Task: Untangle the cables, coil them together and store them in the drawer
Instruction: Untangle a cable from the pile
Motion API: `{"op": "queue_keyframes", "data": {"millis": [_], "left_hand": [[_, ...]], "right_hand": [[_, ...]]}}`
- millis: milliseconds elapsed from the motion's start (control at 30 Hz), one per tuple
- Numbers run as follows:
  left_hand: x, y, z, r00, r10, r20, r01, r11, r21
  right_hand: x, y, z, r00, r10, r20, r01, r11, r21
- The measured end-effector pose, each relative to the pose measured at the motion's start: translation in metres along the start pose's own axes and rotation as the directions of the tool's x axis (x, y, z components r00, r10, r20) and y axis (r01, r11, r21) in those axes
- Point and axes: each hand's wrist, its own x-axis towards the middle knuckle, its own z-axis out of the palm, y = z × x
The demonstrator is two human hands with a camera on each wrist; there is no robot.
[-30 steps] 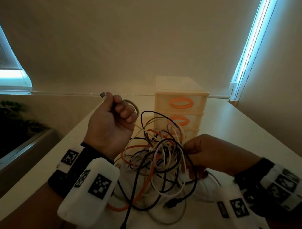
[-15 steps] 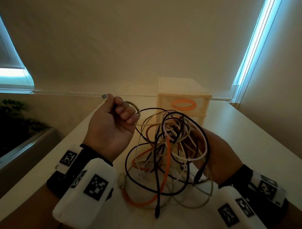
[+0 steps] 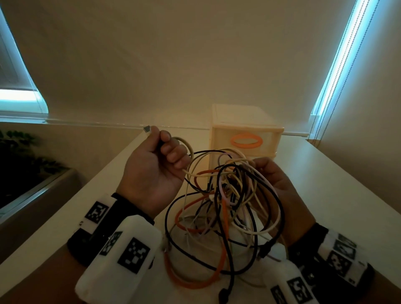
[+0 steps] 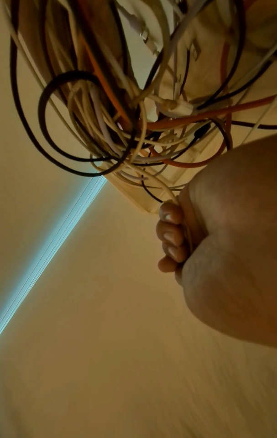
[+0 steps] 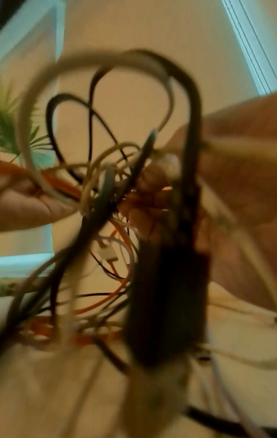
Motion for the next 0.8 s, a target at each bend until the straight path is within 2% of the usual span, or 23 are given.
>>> {"op": "queue_keyframes", "data": {"millis": [100,167,233,300,367,433,500,533,567,700,767,800], "left_hand": [[0.001,0.002,-0.003,1.0,-0.009,-0.004,0.009,1.0,-0.004],[0.002,0.003,-0.003,1.0,-0.007,-0.011,0.007,1.0,-0.009],[0.003,0.006,-0.004,1.0,0.003,-0.02,-0.004,1.0,-0.023],[0.004,0.009,-0.005,0.999,0.014,-0.031,-0.015,1.0,-0.027],[0.004,0.009,-0.006,0.999,0.007,-0.036,-0.008,1.0,-0.02],[0.004,0.005,-0.006,0.999,-0.009,-0.032,0.008,1.0,-0.005],[0.003,0.003,-0.005,1.0,-0.017,-0.024,0.017,1.0,0.009],[0.003,0.002,-0.005,1.0,-0.017,-0.021,0.018,1.0,0.013],[0.003,0.003,-0.005,1.0,-0.016,-0.023,0.016,1.0,0.013],[0.004,0.009,-0.007,0.998,-0.002,-0.056,0.001,1.0,-0.02],[0.004,0.01,-0.006,0.999,0.002,-0.049,-0.003,1.0,-0.018],[0.004,0.01,-0.006,0.999,0.006,-0.047,-0.006,1.0,-0.009]], "right_hand": [[0.002,0.0,0.003,0.995,-0.077,-0.064,0.074,0.996,-0.055],[0.003,-0.005,0.005,0.994,-0.084,-0.074,0.08,0.996,-0.043],[0.004,-0.012,0.008,0.999,-0.035,-0.004,0.036,0.999,0.037],[0.004,-0.018,0.007,0.993,0.046,0.11,-0.063,0.985,0.159],[0.003,-0.023,0.008,0.977,0.124,0.173,-0.156,0.97,0.186],[0.004,-0.026,0.01,0.977,0.166,0.135,-0.174,0.983,0.053],[0.005,-0.031,0.012,0.987,0.154,0.055,-0.146,0.981,-0.128],[0.005,-0.033,0.012,0.99,0.134,0.035,-0.127,0.981,-0.144],[0.005,-0.035,0.012,0.992,0.121,0.024,-0.118,0.987,-0.108],[0.003,-0.037,0.004,0.99,0.129,0.063,-0.14,0.966,0.217],[0.004,-0.034,-0.002,0.985,0.156,0.077,-0.172,0.943,0.286],[0.006,-0.033,-0.004,0.981,0.168,0.097,-0.188,0.945,0.267]]}}
